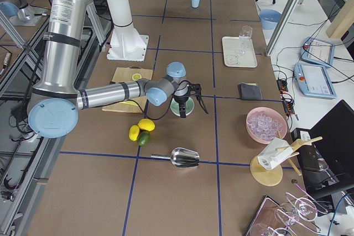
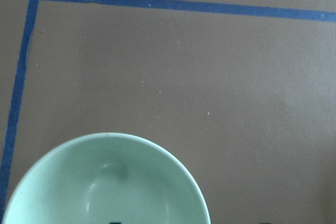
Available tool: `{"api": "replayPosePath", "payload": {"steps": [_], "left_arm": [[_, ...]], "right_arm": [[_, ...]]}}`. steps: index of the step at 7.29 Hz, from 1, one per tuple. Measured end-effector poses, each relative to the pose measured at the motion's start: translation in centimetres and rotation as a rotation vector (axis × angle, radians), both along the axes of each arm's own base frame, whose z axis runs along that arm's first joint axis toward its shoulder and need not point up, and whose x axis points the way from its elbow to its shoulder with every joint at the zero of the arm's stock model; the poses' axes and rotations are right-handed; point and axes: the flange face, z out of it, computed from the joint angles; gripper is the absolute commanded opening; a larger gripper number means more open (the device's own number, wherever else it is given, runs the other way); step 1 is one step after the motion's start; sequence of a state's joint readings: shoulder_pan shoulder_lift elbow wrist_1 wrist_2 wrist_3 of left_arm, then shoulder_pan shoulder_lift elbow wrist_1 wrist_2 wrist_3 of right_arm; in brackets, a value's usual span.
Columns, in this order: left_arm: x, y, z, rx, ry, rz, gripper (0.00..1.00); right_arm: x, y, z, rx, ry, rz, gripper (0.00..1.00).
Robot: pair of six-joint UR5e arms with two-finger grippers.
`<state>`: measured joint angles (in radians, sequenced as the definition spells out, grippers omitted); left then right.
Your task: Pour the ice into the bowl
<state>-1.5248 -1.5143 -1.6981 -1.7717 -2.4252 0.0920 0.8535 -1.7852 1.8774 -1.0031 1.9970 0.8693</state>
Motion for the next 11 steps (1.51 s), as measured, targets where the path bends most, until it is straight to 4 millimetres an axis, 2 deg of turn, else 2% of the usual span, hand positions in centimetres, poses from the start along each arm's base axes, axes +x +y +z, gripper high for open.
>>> {"api": "replayPosePath", "payload": {"steps": [2,3,4,5,8,9,11], "left_arm": [[0.0,0.0,0.0,0.004,0.0,0.0,1.0],[0.0,0.0,-0.1,0.009,0.0,0.0,1.0],[0.0,0.0,-0.1,0.012,0.001,0.0,1.0],[0.0,0.0,-0.1,0.013,0.001,0.0,1.0],[0.0,0.0,-0.1,0.015,0.001,0.0,1.0],[0.0,0.0,-0.1,0.016,0.001,0.0,1.0],[0.0,0.0,-0.1,0.023,0.001,0.0,1.0]], "right_arm": [[-0.5,1.1,1.1,-0.005,0.003,-0.013,0.62],[-0.6,1.2,1.5,-0.009,0.006,-0.017,0.48],[-0.7,1.2,1.9,-0.013,0.01,-0.02,0.16],[-0.8,1.1,2.0,-0.011,0.011,-0.024,0.0],[-1.0,1.1,1.2,-0.003,-0.006,-0.039,0.0],[-0.9,1.0,-0.3,0.004,-0.04,-0.048,0.0],[-1.3,-0.7,-6.0,0.034,-0.156,-0.047,0.0]]}}
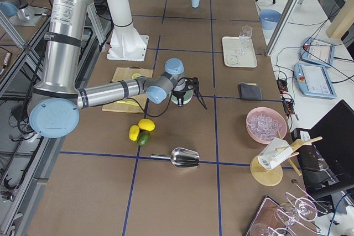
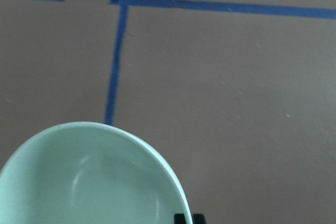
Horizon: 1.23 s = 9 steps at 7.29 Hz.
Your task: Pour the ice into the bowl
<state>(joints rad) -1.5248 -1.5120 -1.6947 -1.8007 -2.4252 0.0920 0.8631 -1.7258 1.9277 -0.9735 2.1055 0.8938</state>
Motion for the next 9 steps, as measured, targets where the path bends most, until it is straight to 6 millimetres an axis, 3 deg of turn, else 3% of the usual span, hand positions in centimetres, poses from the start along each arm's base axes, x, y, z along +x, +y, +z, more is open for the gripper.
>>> {"api": "replayPosePath", "payload": {"steps": [2,4,6,9], "left_arm": [[0.0,0.0,0.0,0.003,0.0,0.0,1.0],[0.0,0.1,0.0,0.002,0.0,-0.001,1.0],[0.0,0.1,0.0,0.001,0.001,-0.001,1.0],[0.0,0.1,0.1,0.001,0.002,0.0,1.0]], "right_arm": [[-2.8,-2.7,-6.9,-0.023,-0.093,0.044,0.0],[-7.5,-4.3,-14.0,-0.08,-0.132,0.045,0.0],[-12.9,-4.0,-20.5,-0.134,-0.136,0.018,0.0],[-22.3,-2.9,-26.8,-0.203,-0.079,0.057,0.0]]}}
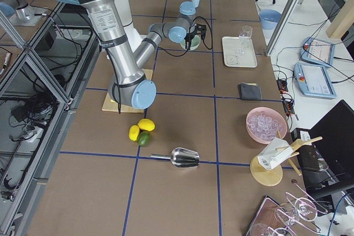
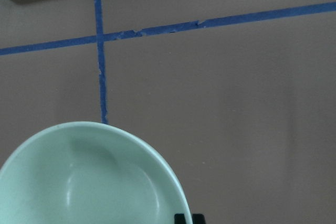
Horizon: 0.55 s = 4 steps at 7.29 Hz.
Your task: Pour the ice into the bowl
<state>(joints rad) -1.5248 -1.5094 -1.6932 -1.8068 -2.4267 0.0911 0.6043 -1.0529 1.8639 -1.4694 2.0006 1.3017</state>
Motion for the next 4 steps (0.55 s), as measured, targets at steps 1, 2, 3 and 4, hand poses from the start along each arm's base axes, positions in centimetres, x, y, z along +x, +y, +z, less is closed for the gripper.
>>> {"api": "replayPosePath", "payload": {"steps": [1,2,3,4], "left_arm": [[0.0,0.0,0.0,0.0,0.0,0.0,1.0],[0.0,0.0,0.0,0.001,0.0,0.0,1.0],[0.0,0.0,-0.1,0.002,0.001,0.001,1.0],[0.0,0.0,-0.1,0.002,0.001,0.001,1.0]], "right_arm": [[-3.3,-0.7,-1.4,-0.029,0.015,0.017,0.0],[-6.8,-1.6,-2.7,-0.047,0.037,0.033,0.0],[-10.2,-1.9,-3.4,-0.057,0.062,0.039,0.0],[-12.4,-1.3,-3.7,-0.062,0.078,0.036,0.0]]}}
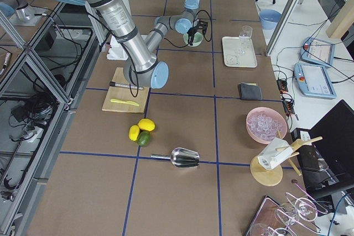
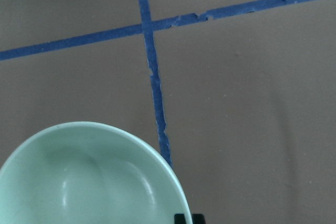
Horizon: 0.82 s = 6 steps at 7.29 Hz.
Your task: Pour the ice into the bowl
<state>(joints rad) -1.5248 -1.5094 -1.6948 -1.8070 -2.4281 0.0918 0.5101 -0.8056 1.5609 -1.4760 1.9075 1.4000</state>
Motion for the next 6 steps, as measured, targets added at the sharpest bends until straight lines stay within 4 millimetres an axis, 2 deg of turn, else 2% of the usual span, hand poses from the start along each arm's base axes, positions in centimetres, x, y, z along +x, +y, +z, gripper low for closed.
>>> {"api": "replayPosePath", "payload": {"steps": [1,3,4,6], "left_arm": [[0.0,0.0,0.0,0.0,0.0,0.0,1.0],[0.0,0.0,-0.1,0.002,0.0,0.0,1.0],[0.0,0.0,-0.1,0.001,0.0,0.0,1.0],[0.0,0.0,-0.1,0.002,0.0,0.0,1.0]], "right_arm": [[-1.5,0.7,0.0,-0.005,0.012,0.003,0.0],[-2.9,1.1,0.3,-0.004,0.019,0.018,0.0],[-3.2,1.0,0.6,0.002,0.012,0.02,0.97],[-3.6,0.8,0.9,0.028,0.009,0.04,1.0]]}}
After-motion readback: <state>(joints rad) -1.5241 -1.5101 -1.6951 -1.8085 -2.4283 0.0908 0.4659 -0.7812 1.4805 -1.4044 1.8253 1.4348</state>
